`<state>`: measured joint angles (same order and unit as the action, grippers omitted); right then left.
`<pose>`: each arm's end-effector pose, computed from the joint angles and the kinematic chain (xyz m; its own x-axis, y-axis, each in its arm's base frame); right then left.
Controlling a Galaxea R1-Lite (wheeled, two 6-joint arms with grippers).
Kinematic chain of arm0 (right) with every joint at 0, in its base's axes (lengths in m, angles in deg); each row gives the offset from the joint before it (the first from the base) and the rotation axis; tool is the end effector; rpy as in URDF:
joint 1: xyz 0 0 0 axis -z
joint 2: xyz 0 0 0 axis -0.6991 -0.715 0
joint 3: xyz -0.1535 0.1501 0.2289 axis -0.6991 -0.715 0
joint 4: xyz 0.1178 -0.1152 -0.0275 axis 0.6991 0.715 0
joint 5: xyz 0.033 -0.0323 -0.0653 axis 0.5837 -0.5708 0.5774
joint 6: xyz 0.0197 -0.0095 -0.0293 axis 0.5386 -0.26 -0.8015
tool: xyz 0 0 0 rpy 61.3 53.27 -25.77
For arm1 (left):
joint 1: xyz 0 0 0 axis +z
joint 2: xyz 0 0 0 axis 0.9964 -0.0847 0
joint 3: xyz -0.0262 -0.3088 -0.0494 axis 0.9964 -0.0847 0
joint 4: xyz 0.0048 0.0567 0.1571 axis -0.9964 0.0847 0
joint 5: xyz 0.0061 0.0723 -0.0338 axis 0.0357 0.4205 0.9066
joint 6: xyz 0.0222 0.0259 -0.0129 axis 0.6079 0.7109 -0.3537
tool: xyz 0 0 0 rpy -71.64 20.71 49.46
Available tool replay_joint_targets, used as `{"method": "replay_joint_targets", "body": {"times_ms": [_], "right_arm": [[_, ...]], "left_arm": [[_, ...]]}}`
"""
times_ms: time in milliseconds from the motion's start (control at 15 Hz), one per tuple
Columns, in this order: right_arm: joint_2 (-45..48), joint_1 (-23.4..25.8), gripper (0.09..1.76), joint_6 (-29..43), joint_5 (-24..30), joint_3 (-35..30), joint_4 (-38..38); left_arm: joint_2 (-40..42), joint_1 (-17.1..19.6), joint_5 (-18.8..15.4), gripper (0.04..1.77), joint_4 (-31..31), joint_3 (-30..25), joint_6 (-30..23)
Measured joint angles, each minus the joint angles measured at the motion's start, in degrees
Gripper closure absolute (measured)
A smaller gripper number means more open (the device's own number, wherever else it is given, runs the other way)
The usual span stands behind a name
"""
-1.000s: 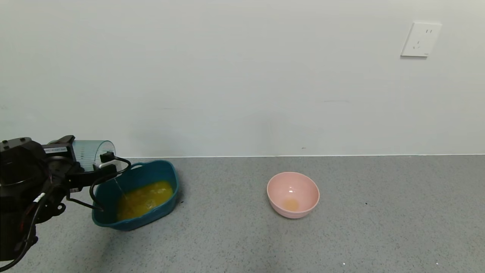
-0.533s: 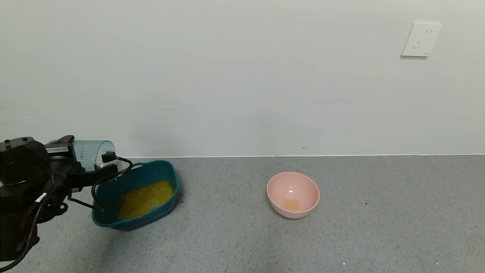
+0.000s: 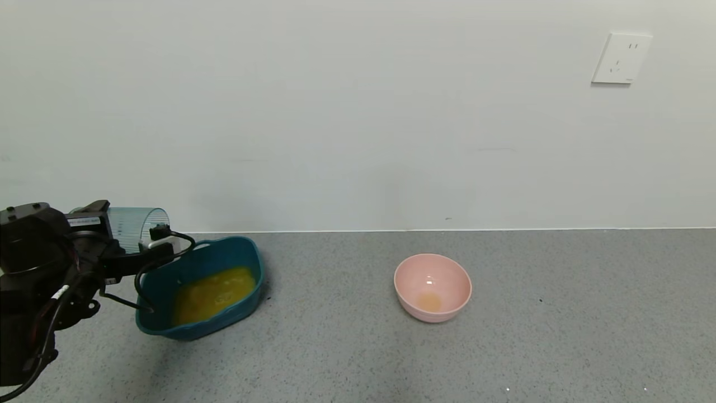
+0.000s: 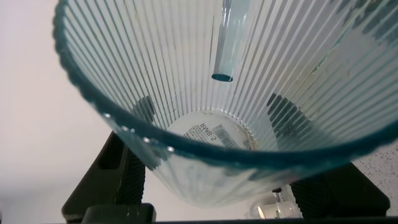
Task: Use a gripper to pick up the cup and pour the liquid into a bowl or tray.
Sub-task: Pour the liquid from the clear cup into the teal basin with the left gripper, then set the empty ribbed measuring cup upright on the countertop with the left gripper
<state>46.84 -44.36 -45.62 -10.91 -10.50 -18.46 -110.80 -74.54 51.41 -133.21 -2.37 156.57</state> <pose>-0.0483 0.0000 0.0756 1.0000 0.0015 0.0012 -0.0015 0.9999 0.0104 0.2929 0.0665 0.1833 0.8715 0.4835 -0.0815 0.1604 -0.1240 0.9792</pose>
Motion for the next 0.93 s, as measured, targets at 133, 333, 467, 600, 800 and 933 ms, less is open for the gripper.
{"method": "replay_joint_targets", "body": {"times_ms": [133,333,467,600,800,933], "right_arm": [[0.0,0.0,0.14,0.0,0.0,0.0,0.0],[0.0,0.0,0.14,0.0,0.0,0.0,0.0],[0.0,0.0,0.14,0.0,0.0,0.0,0.0],[0.0,0.0,0.14,0.0,0.0,0.0,0.0],[0.0,0.0,0.14,0.0,0.0,0.0,0.0],[0.0,0.0,0.14,0.0,0.0,0.0,0.0]], "left_arm": [[0.1,0.0,0.0,0.53,0.0,-0.2,-0.3],[0.6,-0.1,0.1,0.53,0.0,-0.5,-1.6],[0.8,-0.8,0.3,0.53,0.2,-0.5,-4.6],[1.1,-2.5,0.7,0.53,0.7,0.0,-8.7],[1.6,-5.8,0.9,0.53,2.6,0.4,-17.1],[2.2,-7.9,0.9,0.53,5.8,0.2,-22.7]]}}
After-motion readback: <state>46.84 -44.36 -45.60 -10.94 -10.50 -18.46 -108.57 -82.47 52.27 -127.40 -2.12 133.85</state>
